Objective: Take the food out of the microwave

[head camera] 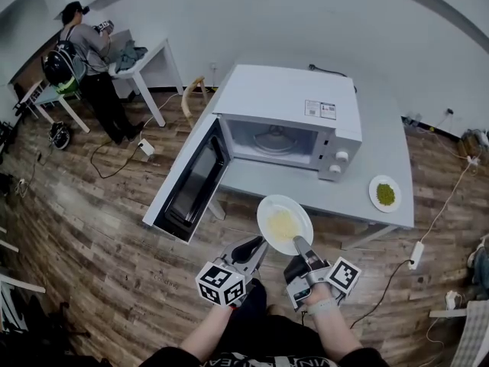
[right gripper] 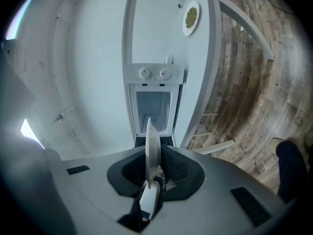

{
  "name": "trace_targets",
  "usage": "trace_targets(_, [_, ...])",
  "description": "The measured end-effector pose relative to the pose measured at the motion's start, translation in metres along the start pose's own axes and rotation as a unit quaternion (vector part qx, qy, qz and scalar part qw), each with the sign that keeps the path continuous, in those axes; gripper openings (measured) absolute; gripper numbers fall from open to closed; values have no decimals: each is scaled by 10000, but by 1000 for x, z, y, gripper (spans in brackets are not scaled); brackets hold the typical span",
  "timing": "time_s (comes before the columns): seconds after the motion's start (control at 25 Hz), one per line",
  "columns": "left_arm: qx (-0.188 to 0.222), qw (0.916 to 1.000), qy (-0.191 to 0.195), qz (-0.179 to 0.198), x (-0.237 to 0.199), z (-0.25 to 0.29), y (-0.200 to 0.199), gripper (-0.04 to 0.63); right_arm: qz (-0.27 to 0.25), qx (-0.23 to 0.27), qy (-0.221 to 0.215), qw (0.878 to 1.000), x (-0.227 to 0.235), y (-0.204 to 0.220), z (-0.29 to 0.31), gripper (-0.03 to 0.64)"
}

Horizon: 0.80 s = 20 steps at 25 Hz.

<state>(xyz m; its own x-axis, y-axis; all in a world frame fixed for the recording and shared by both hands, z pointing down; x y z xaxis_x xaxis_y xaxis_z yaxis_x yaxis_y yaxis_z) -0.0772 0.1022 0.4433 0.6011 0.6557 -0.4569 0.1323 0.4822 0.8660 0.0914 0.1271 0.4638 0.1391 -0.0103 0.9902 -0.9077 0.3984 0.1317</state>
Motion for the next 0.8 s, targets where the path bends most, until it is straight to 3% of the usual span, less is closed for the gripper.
trace_targets(0.8, [70,10000,-24,5,56,-42,43,60,-14,-60,51,10000,4,26,-76,61])
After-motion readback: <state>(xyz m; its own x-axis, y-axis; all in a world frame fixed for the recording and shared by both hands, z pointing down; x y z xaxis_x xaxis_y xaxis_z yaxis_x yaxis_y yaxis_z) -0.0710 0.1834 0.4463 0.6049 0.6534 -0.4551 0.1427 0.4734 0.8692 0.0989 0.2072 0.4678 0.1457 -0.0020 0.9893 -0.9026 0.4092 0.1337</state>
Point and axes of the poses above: the fingertips, and each gripper's own axes: z forward along the fingers, x to its right, y out of its underside, the point moved 6 cm from there along -z, backward along the fingers, and after that the axes turned 7 degrees about -z, right-handed, at the moved point
